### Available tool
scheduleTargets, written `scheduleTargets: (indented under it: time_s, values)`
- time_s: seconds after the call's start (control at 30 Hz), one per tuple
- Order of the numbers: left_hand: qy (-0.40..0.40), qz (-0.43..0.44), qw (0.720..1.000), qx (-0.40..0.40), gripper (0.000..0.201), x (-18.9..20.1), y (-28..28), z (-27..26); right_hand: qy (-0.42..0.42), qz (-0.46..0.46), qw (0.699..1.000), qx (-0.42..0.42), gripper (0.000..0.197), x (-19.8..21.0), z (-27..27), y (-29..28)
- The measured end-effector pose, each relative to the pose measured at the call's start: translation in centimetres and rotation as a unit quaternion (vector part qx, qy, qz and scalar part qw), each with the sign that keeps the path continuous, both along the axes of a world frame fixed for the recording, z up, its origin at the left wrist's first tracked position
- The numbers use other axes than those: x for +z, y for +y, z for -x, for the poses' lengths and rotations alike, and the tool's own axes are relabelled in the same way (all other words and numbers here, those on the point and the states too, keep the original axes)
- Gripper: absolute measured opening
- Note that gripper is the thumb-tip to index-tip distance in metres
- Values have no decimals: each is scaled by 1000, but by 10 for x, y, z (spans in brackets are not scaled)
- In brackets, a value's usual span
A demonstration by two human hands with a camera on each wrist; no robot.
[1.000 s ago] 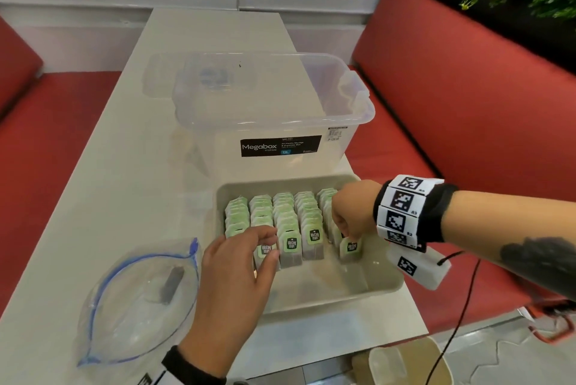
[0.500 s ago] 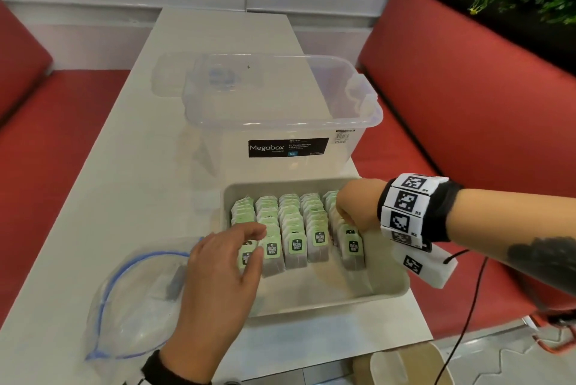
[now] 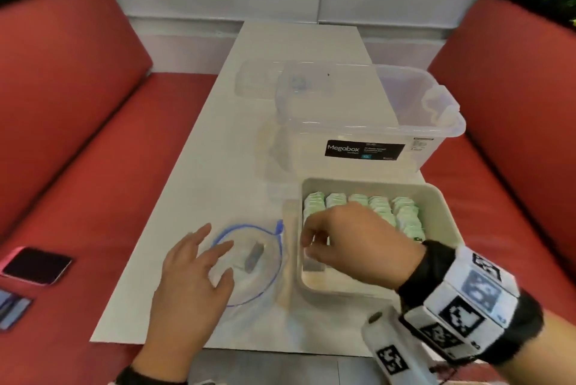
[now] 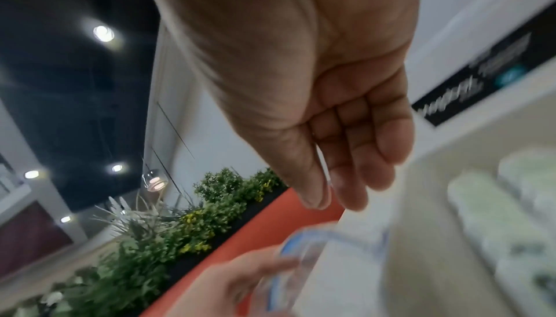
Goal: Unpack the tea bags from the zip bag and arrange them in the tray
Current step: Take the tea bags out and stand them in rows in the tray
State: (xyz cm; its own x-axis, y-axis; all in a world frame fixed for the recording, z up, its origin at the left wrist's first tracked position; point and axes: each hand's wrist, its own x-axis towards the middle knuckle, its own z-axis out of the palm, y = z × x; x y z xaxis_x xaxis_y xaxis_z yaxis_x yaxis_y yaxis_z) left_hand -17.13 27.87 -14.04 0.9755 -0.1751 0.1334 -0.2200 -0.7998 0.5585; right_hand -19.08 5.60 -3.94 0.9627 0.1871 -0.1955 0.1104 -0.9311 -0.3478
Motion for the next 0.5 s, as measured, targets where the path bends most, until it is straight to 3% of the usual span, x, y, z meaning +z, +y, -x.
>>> scheduleTargets:
  time_s: [0.1,0.23,0.33,0.43,0.5]
  values:
    - [38,-28,999,1,58,-2,2,-1,28,-51,998,28,29,-40,-7,53]
    - [44,-40,998,-13,65,8,4,3,70,90,992,57,36,-87,-33,103]
    - [55,-50,997,-29,68,14,5,9,66,181,980,40,43,-98,-43,114]
    - [55,-50,996,-42,69,15,6,12,35,253,963,87,46,-105,-39,122]
    - [51,-52,996,-45,69,16,7,12,55,303,946,98,38,-101,-35,125]
